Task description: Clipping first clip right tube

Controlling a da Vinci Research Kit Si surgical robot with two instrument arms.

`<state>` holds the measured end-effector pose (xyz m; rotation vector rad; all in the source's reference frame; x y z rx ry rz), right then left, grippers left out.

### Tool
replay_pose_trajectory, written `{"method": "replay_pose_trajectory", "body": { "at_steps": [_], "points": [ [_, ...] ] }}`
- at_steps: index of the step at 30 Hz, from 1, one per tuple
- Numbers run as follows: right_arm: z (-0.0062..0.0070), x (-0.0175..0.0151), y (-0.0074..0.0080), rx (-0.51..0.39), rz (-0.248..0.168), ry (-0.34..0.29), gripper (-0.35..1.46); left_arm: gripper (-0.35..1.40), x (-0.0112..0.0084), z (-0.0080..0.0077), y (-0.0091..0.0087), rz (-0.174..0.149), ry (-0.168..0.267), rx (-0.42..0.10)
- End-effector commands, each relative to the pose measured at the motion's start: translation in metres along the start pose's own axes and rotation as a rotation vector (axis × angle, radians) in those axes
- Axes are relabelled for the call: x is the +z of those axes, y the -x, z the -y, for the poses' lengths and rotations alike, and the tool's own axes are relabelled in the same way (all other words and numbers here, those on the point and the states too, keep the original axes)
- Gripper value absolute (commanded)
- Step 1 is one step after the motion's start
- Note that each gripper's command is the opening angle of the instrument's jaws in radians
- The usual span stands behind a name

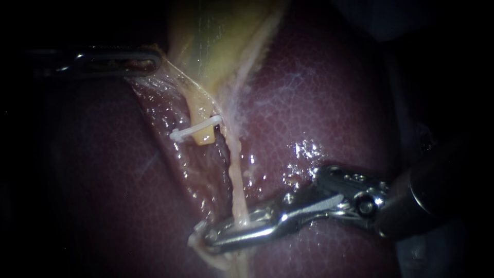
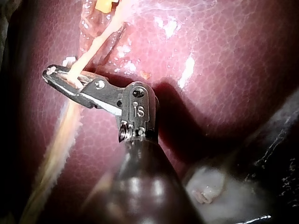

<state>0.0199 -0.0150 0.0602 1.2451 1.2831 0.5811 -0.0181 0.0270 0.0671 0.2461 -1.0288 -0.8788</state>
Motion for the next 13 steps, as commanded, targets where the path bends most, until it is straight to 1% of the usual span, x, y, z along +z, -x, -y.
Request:
{"method": "replay_pose_trajectory", "body": {
  "at_steps": [1, 3, 13],
  "points": [
    [-0.0001, 0.0000, 0.0000, -0.003, 0.008, 0.005, -0.35, -0.35, 0.0000, 0.0000, 0.0000, 0.000, 0.000, 0.000],
    [-0.0003, -0.0001, 0.0000, -0.009, 0.013, 0.009, -0.35, -0.35, 0.0000, 0.0000, 0.0000, 0.000, 0.000, 0.000],
    [-0.0011, -0.0005, 0.0002, -0.010, 0.012, 0.012, -0.35, -0.35, 0.0000, 0.0000, 0.0000, 0.000, 0.000, 0.000]
  ]
}}
